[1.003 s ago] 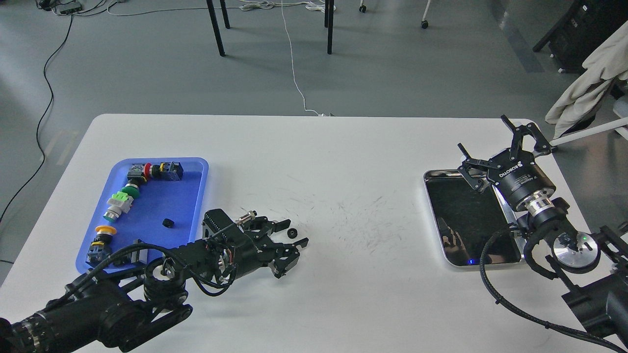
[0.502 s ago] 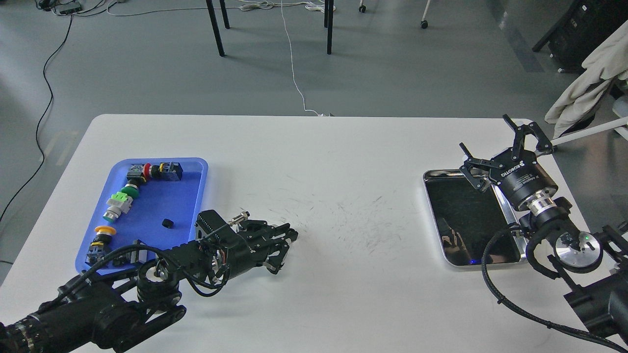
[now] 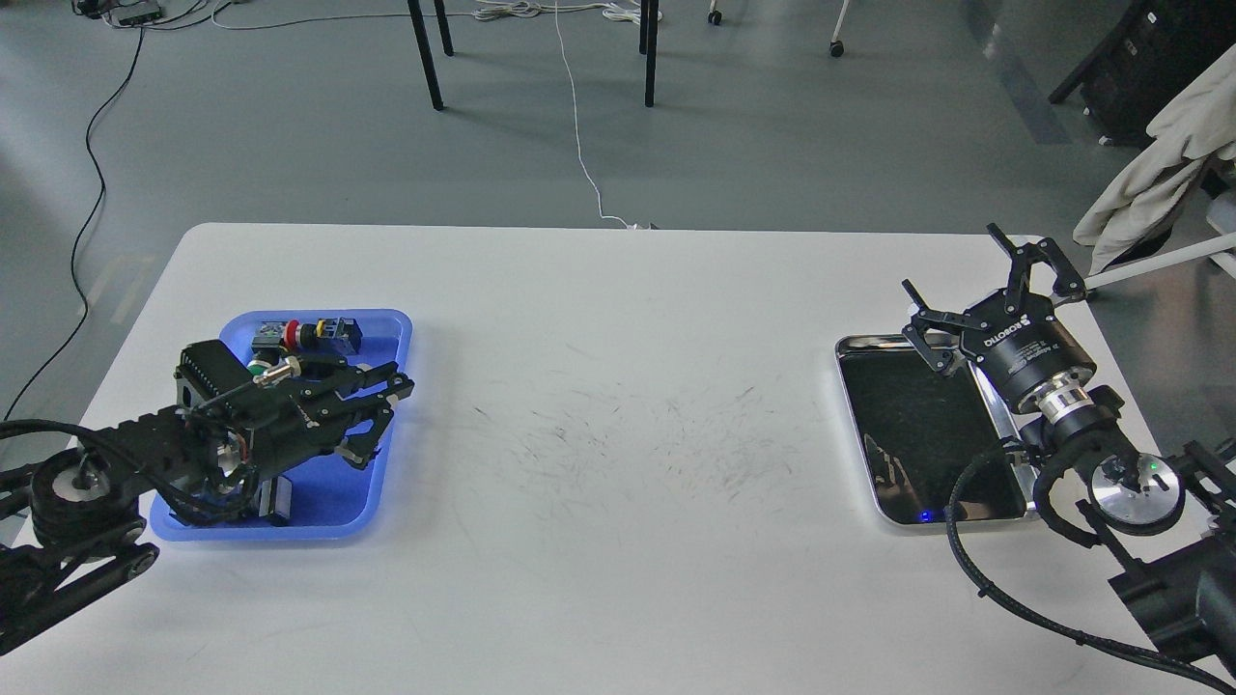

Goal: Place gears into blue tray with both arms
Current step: 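Carry the black part into the blue tray and release it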

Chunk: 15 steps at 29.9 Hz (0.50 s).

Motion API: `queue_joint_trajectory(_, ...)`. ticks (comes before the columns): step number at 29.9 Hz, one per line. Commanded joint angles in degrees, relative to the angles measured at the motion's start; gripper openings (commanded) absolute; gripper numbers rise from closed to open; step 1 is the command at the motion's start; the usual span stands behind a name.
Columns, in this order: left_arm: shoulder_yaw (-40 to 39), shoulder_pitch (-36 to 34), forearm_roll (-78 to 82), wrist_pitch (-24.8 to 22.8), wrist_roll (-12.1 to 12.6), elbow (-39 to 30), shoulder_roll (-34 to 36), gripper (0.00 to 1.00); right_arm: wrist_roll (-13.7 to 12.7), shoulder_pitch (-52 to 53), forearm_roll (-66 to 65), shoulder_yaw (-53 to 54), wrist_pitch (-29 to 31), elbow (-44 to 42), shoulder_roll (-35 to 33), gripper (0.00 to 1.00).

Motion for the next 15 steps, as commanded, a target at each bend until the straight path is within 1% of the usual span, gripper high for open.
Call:
queue_joint_trajectory(1,0.1,0.36,-0.52,0.07,0.09,1.51,0.53,0.06,0.01,-0.01,-0.09,0.0,0.0,0.04,-0.02,0.96)
queue_joint_trajectory(6,0.46,0.44,-2.98,-0.1,0.26,5.21,-0.26,0.07,0.01,-0.01,-0.17,-0.09,0.0,0.04,-0.02,0.96)
queue_joint_trajectory(15,1.16,0.44,-5.36,-0.19,-0.97,12.33,-3.68,0.09,0.01,-0.01,-0.17,-0.09,0.0,0.04,-0.81,0.96)
